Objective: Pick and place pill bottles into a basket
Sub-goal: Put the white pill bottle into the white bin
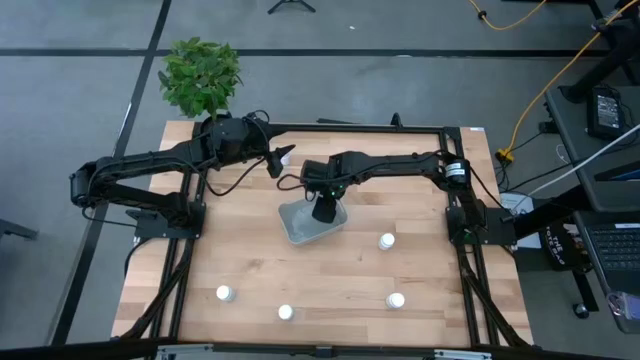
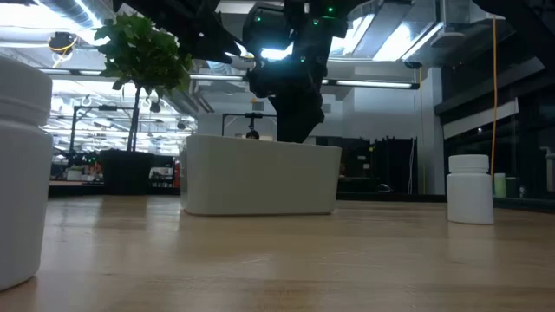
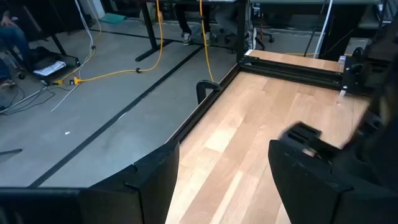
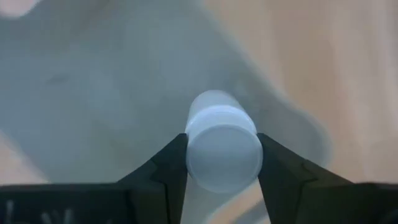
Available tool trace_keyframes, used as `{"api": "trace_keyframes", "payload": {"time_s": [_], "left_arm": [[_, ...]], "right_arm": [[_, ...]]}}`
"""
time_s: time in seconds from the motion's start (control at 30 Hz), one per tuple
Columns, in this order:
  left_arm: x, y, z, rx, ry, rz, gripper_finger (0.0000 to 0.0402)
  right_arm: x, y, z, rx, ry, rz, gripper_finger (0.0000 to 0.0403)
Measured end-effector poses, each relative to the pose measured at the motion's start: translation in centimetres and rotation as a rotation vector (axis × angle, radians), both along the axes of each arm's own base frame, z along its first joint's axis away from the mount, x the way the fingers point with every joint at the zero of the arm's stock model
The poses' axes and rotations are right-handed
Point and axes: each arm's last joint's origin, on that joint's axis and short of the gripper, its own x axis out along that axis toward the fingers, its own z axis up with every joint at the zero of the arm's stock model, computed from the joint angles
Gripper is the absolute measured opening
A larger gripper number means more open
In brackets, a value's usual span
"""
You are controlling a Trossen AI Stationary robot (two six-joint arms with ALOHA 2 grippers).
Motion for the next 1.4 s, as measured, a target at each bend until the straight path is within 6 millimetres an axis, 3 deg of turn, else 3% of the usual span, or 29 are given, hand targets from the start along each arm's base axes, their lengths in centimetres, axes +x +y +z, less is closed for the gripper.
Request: {"api": "trace_keyframes", "payload": {"time_s": [0.23, 0.8, 1.07, 1.27, 1.4], "left_arm": [[0.0, 0.0, 0.0, 0.005, 0.003, -0.001, 0.0239], [0.0, 0.0, 0.0, 0.006, 0.003, -0.002, 0.0239], [0.0, 0.0, 0.0, 0.005, 0.003, -0.001, 0.0239], [0.0, 0.0, 0.0, -0.001, -0.001, 0.001, 0.0239], [0.0, 0.0, 0.0, -0.002, -0.001, 0.001, 0.0239]], "right_arm": [[-0.3, -1.6, 0.0, -0.010, 0.011, -0.050, 0.0151], [-0.6, -1.3, -0.2, 0.078, 0.037, -0.028, 0.0151], [-0.4, -1.2, -0.3, 0.055, 0.032, -0.030, 0.0269], [-0.4, -1.2, -0.2, 0.056, 0.033, -0.045, 0.0277], [-0.2, -1.1, 1.2, 0.094, 0.017, -0.046, 0.0274]]}}
